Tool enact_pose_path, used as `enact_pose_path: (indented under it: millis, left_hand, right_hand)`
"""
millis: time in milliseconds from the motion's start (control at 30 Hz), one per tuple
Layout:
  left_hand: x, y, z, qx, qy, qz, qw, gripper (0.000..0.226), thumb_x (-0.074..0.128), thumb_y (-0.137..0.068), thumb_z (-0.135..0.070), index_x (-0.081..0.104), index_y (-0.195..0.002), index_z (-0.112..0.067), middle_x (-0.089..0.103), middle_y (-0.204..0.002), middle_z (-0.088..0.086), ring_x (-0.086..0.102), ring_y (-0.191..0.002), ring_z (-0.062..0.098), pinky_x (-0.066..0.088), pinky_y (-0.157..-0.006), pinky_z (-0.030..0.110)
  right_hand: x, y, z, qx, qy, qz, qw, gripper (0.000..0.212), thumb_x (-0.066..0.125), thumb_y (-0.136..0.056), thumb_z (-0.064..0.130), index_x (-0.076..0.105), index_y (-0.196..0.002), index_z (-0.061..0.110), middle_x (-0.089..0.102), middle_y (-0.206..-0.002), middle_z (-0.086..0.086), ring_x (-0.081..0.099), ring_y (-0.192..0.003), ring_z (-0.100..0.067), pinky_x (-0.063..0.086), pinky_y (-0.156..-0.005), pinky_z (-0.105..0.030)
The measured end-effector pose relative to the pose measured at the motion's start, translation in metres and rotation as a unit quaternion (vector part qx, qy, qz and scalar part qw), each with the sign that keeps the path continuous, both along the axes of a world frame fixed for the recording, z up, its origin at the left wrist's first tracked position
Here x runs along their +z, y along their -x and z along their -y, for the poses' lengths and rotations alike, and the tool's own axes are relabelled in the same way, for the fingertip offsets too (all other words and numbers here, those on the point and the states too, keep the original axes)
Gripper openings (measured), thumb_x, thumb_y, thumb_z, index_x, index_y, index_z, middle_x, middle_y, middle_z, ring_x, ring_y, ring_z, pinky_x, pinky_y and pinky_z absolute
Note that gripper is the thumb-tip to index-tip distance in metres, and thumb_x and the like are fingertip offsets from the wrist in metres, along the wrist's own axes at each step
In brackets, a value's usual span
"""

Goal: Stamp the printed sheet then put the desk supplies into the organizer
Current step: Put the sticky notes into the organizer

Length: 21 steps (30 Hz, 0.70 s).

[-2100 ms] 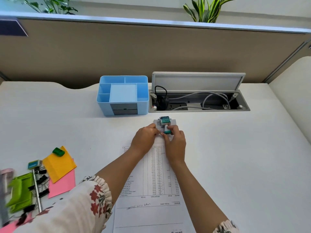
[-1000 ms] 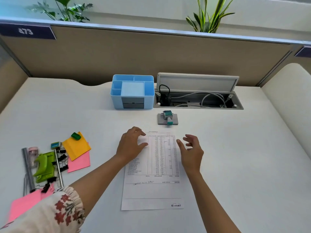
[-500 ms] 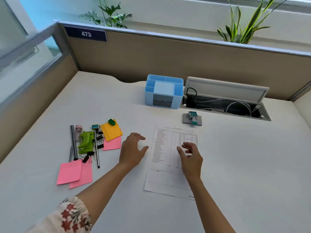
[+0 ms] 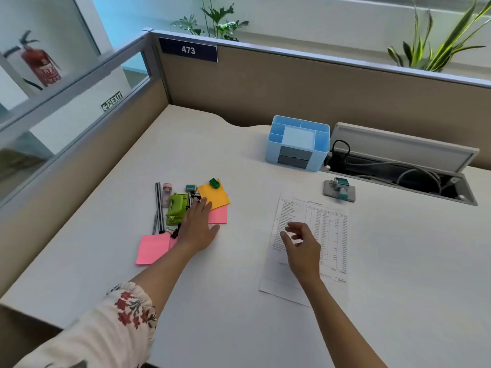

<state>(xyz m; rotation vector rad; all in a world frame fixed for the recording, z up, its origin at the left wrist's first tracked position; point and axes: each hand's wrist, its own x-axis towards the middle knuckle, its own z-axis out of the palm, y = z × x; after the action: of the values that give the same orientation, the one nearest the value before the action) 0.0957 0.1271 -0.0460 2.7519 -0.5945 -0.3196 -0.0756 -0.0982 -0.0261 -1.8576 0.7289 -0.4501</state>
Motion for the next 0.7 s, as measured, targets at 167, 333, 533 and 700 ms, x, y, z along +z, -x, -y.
enact_pose_path:
  millis: [167,333,533,700]
  left_hand:
    - [0.002,-0.005,0.007,-0.064,-0.082,-0.021,0.994,0.07,0.035,-0.101,-0.05,0.009,-0.156,-0.016,0.003,-0.165,0.001,-0.014,-0.15,0.024,-0.004,-0.121,0.044]
    - [0.001,0.015,0.023,-0.118,-0.039,0.018,0.992,0.063,0.041,-0.099,-0.048,0.028,-0.152,-0.017,0.022,-0.161,0.0,-0.002,-0.152,0.024,-0.002,-0.122,0.043]
    - [-0.004,0.036,0.036,-0.097,0.058,0.029,0.993,0.057,0.061,-0.081,-0.062,0.06,-0.121,-0.022,0.054,-0.129,-0.005,0.032,-0.141,0.02,0.01,-0.117,0.044]
    - [0.005,0.038,0.047,0.06,0.096,0.026,0.993,0.066,0.07,-0.078,-0.056,0.051,-0.125,-0.014,0.048,-0.122,0.004,0.044,-0.118,0.025,0.036,-0.096,0.039]
  right_hand:
    - [-0.001,0.0,-0.005,0.013,0.008,-0.012,1.0,0.021,0.071,-0.087,0.019,0.062,-0.105,0.027,0.068,-0.099,0.016,0.061,-0.091,-0.007,0.051,-0.072,-0.023]
    - [-0.004,-0.003,-0.008,0.02,0.008,-0.017,1.0,0.021,0.07,-0.087,0.018,0.063,-0.104,0.027,0.068,-0.098,0.016,0.061,-0.089,-0.006,0.051,-0.072,-0.023]
    - [-0.006,-0.008,-0.011,0.034,0.006,-0.018,0.999,0.02,0.07,-0.087,0.015,0.063,-0.102,0.027,0.069,-0.097,0.015,0.061,-0.087,-0.005,0.047,-0.07,-0.016]
    - [-0.008,-0.023,-0.014,0.065,0.015,-0.029,0.997,0.02,0.07,-0.086,0.015,0.063,-0.102,0.027,0.068,-0.098,0.016,0.061,-0.088,-0.006,0.049,-0.074,-0.019]
